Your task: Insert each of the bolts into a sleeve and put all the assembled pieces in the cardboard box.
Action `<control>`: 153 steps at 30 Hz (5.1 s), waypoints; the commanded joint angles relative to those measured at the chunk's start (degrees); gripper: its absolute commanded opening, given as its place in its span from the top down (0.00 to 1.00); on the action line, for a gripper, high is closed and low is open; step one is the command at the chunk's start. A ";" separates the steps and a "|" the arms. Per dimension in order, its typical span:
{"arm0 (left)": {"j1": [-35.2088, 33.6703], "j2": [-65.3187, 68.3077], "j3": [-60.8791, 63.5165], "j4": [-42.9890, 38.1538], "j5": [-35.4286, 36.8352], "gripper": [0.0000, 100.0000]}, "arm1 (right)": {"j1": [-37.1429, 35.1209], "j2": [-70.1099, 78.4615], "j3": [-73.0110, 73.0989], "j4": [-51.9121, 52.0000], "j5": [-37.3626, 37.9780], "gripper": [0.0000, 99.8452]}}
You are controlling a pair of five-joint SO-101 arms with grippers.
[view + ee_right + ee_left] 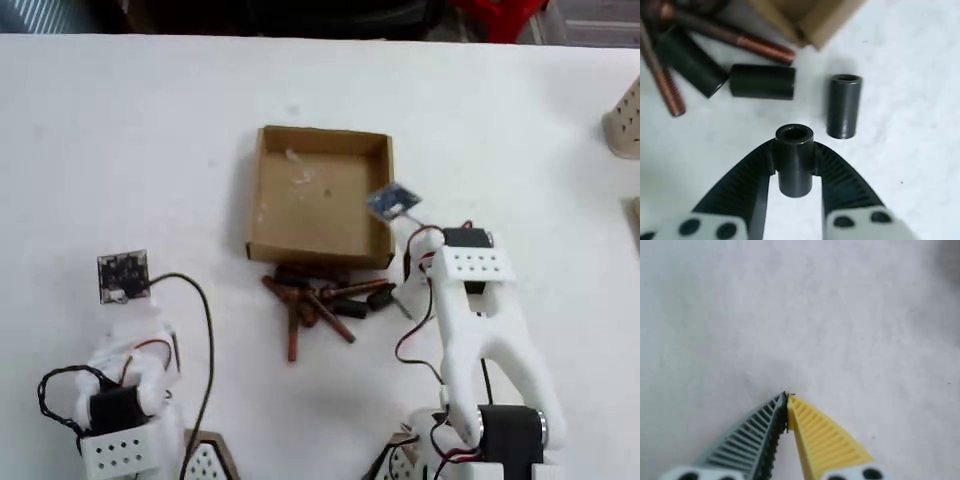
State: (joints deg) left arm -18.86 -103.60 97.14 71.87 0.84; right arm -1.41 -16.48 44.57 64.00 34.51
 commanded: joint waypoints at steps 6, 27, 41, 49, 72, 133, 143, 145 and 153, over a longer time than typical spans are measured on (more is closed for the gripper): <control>-3.82 -0.66 -0.79 -8.53 -0.62 0.98 | 4.44 -2.68 3.08 -6.64 -10.81 0.98; 16.92 8.31 -16.62 -15.30 3.16 0.96 | 4.35 -2.59 6.59 -12.97 -10.73 0.98; 36.18 64.40 -45.98 -15.47 5.54 0.97 | 4.70 -2.42 6.77 -13.14 -10.64 0.98; 44.26 83.56 -53.89 -15.38 5.54 0.97 | 4.88 -2.42 7.65 -14.81 -10.55 0.98; 43.38 91.56 -53.98 -23.12 12.57 0.97 | 4.79 -2.33 9.23 -18.51 -10.55 0.98; 49.63 72.66 -37.45 -29.71 8.35 0.98 | 4.35 -2.33 9.76 -18.86 -10.73 0.98; 49.63 64.13 -31.74 -32.97 8.79 0.98 | 4.44 -2.33 9.76 -18.86 -10.73 0.98; 49.63 64.13 -31.82 -32.97 8.88 0.98 | 4.44 -2.33 9.76 -18.86 -10.64 0.98; 49.63 64.13 -31.91 -32.44 12.13 0.92 | 4.53 -2.33 9.76 -18.86 -10.64 0.98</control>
State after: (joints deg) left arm 30.20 -37.49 65.76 40.31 9.54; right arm 2.64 -17.10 54.59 45.98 24.31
